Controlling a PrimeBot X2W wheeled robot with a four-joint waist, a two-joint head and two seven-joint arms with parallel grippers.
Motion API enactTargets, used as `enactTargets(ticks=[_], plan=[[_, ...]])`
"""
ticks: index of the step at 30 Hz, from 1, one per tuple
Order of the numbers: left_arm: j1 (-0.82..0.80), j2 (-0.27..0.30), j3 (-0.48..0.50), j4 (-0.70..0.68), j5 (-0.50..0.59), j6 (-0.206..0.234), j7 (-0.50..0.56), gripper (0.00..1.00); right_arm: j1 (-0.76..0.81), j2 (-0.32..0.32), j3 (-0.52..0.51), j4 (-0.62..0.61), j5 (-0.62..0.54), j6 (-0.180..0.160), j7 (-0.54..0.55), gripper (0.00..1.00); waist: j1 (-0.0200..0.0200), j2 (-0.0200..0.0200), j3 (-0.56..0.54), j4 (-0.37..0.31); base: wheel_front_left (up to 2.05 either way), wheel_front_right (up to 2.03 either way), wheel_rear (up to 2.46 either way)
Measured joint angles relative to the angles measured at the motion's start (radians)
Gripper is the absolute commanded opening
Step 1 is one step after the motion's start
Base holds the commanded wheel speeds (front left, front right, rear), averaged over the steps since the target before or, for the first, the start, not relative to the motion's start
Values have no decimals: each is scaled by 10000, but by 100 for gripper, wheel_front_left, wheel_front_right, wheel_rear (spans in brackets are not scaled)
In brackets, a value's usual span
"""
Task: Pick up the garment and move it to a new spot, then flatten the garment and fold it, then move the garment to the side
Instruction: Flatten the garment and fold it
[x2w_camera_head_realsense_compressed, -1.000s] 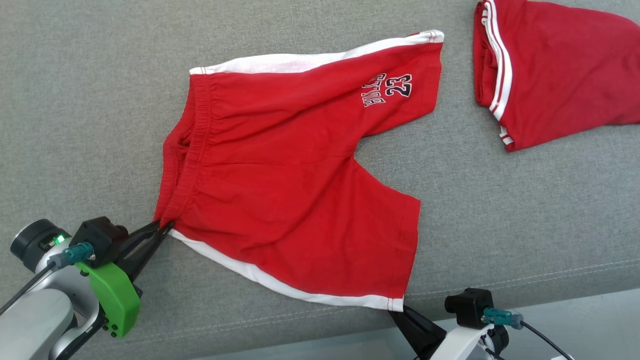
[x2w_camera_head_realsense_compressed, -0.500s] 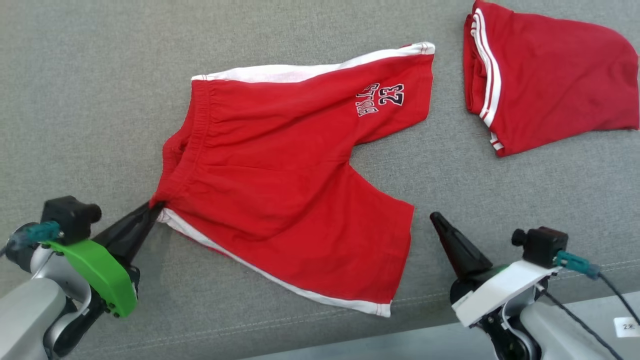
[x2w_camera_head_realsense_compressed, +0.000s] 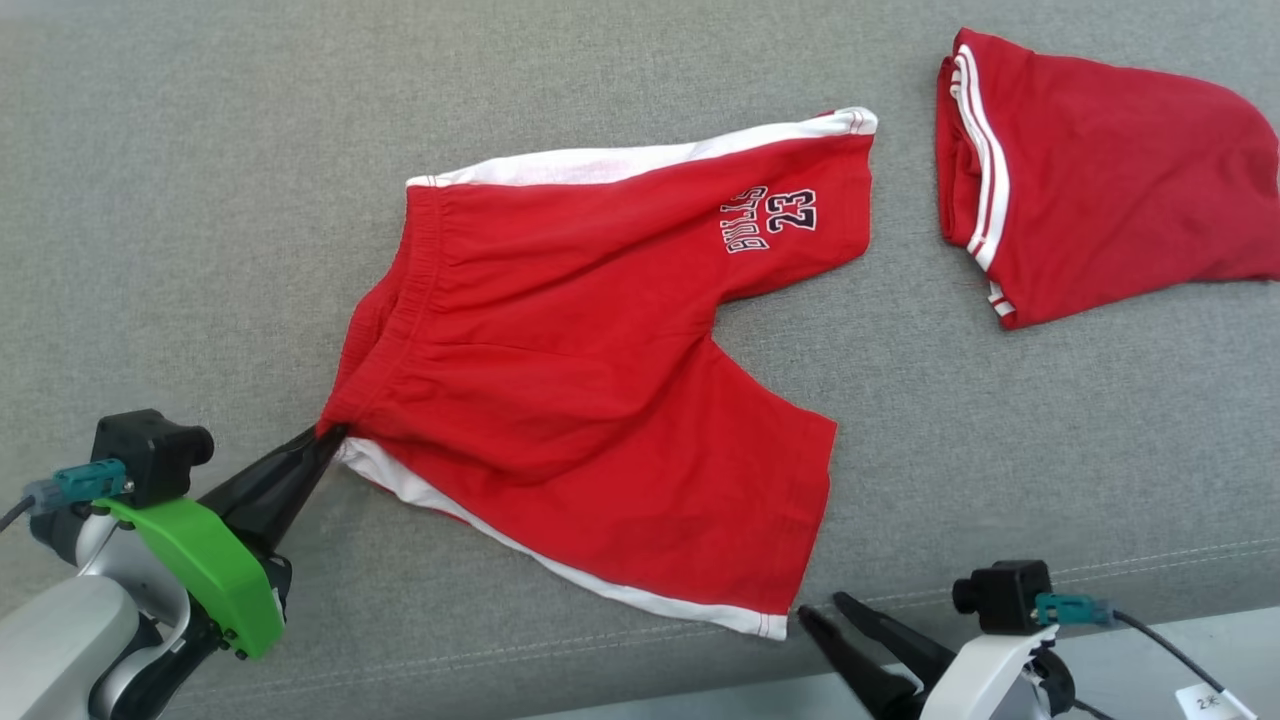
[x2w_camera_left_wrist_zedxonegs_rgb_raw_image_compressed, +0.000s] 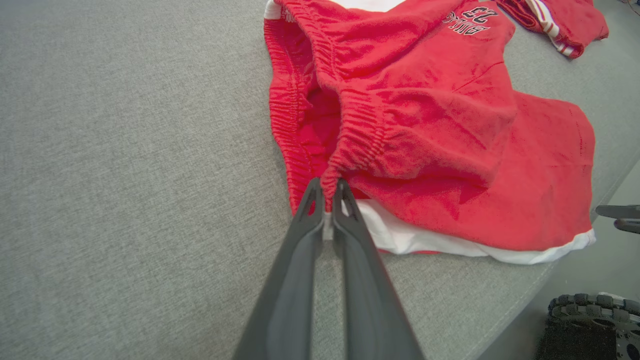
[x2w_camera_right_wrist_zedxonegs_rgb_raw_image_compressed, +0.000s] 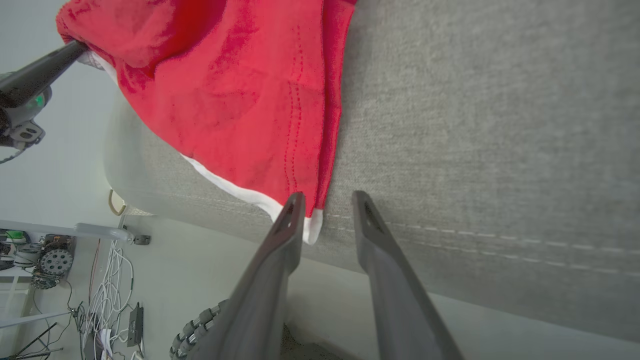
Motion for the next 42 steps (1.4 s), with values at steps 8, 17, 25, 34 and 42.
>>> enactTargets(ticks=[8,17,25,34,42], plan=[[-17,284,12,-46,0,0,-2,0,114,245,405,205,-182,0,240,100,0,-1,176,88,0,0,0],[-73,324,-38,-136,0,0,-2,0,-153,575,485,499,-217,2,401,76,0,-1,281,120,0,0,0],[-186,326,-96,-176,0,0,-4,0,-338,807,531,796,-217,2,412,45,0,-1,367,197,0,0,0],[-225,328,-130,-77,-128,0,-48,0,-580,1068,334,844,176,15,282,0,0,-1,360,233,0,0,0],[66,460,320,-27,-1618,0,-79,0,-572,727,-476,-949,1572,15,119,0,0,-1,-8,125,0,0,0]])
